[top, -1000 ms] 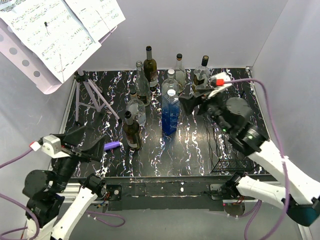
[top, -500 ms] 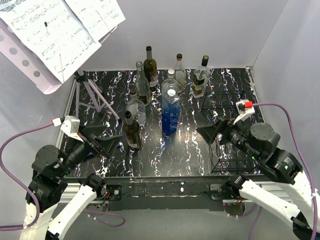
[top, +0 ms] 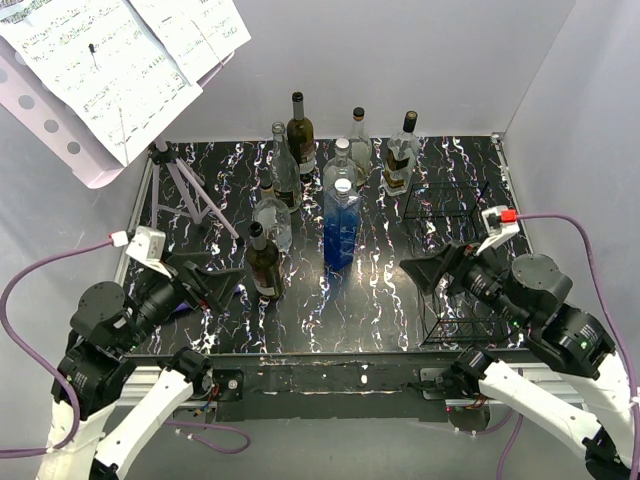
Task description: Take the wine bottle off the wine rack
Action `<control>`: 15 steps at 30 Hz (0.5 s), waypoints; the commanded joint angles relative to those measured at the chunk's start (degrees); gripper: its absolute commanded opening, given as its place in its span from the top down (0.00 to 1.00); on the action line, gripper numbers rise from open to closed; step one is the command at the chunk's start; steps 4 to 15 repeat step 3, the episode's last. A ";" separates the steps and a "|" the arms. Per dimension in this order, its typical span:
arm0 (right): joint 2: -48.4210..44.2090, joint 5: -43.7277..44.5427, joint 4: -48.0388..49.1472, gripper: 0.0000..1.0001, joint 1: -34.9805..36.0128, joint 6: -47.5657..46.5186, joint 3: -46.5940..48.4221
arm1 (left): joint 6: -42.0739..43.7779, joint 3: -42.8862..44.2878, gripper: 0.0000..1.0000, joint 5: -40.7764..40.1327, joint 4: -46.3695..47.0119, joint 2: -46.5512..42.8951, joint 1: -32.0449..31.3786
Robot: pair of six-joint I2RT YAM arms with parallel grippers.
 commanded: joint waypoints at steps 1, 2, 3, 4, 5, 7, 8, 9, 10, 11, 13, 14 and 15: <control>0.05 1.29 1.66 0.06 -0.01 -0.49 2.91 | 0.68 -0.57 0.02 0.32 0.22 -0.66 -0.07; -0.03 1.29 1.92 0.06 -0.01 -0.41 2.91 | 0.77 -0.66 0.02 0.58 0.31 -0.84 -0.07; 0.05 1.20 2.01 0.06 -0.01 -0.41 2.91 | 0.95 -0.75 0.02 0.67 0.49 -0.84 -0.07; 0.05 1.20 2.01 0.06 -0.01 -0.41 2.91 | 0.95 -0.75 0.02 0.67 0.49 -0.84 -0.07; 0.05 1.20 2.01 0.06 -0.01 -0.41 2.91 | 0.95 -0.75 0.02 0.67 0.49 -0.84 -0.07; 0.05 1.20 2.01 0.06 -0.01 -0.41 2.91 | 0.95 -0.75 0.02 0.67 0.49 -0.84 -0.07; 0.05 1.20 2.01 0.06 -0.01 -0.41 2.91 | 0.95 -0.75 0.02 0.67 0.49 -0.84 -0.07; 0.05 1.20 2.01 0.06 -0.01 -0.41 2.91 | 0.95 -0.75 0.02 0.67 0.49 -0.84 -0.07; 0.05 1.20 2.01 0.06 -0.01 -0.41 2.91 | 0.95 -0.75 0.02 0.67 0.49 -0.84 -0.07; 0.05 1.20 2.01 0.06 -0.01 -0.41 2.91 | 0.95 -0.75 0.02 0.67 0.49 -0.84 -0.07; 0.05 1.20 2.01 0.06 -0.01 -0.41 2.91 | 0.95 -0.75 0.02 0.67 0.49 -0.84 -0.07; 0.05 1.20 2.01 0.06 -0.01 -0.41 2.91 | 0.95 -0.75 0.02 0.67 0.49 -0.84 -0.07; 0.05 1.20 2.01 0.06 -0.01 -0.41 2.91 | 0.95 -0.75 0.02 0.67 0.49 -0.84 -0.07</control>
